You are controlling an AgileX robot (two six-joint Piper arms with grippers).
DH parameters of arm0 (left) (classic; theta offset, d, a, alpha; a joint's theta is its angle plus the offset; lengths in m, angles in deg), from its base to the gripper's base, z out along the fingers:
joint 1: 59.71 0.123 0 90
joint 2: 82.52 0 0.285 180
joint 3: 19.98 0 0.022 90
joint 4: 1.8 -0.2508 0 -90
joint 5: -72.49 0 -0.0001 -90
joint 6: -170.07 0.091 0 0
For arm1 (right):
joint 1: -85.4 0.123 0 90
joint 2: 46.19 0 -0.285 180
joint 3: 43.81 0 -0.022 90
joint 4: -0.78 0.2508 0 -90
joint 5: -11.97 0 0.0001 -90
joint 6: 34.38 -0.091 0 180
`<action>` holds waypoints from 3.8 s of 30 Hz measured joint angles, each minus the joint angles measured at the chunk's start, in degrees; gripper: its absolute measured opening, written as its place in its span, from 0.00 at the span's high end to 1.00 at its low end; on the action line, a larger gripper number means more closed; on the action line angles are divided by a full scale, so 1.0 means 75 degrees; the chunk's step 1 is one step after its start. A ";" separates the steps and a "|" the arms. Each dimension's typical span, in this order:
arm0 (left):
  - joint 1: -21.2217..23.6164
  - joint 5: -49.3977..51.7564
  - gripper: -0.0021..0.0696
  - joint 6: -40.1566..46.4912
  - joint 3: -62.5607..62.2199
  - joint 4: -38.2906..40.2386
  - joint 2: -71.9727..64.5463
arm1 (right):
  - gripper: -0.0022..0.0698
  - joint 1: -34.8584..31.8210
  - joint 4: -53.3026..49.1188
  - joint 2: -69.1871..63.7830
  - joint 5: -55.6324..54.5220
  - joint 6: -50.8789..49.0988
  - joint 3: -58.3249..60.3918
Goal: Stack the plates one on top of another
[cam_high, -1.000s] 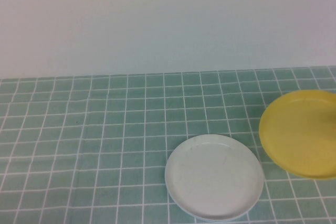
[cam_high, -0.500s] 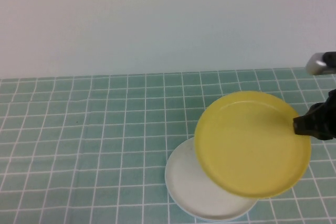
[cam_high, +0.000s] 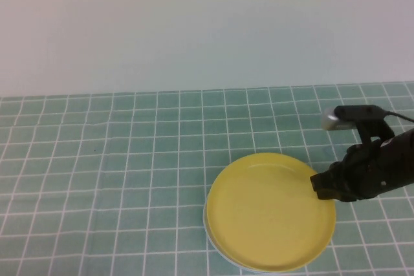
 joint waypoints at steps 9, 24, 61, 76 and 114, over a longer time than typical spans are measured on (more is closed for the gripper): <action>0.0000 0.0000 0.97 0.0000 0.0000 0.0000 0.0000 | 0.93 0.0000 0.0469 -0.0388 -0.0390 0.0311 -0.0005; 0.0000 0.0000 0.97 0.0000 0.0000 0.0000 0.0000 | 0.70 0.0000 0.0445 -0.0213 0.0214 0.0398 -0.0005; 0.0000 0.0000 0.97 0.0000 0.0000 0.0000 0.0000 | 0.97 -0.0388 -0.0335 0.5383 0.0616 0.1301 0.0095; 0.0000 0.0000 0.97 0.0000 0.0000 0.0000 0.0000 | 0.97 -0.1832 -0.1243 0.8735 0.0555 0.1312 0.1206; 0.0000 0.0000 0.97 0.0000 0.0000 0.0000 0.0000 | 0.97 -0.2362 -0.5908 1.2473 -0.2079 -0.4104 0.7229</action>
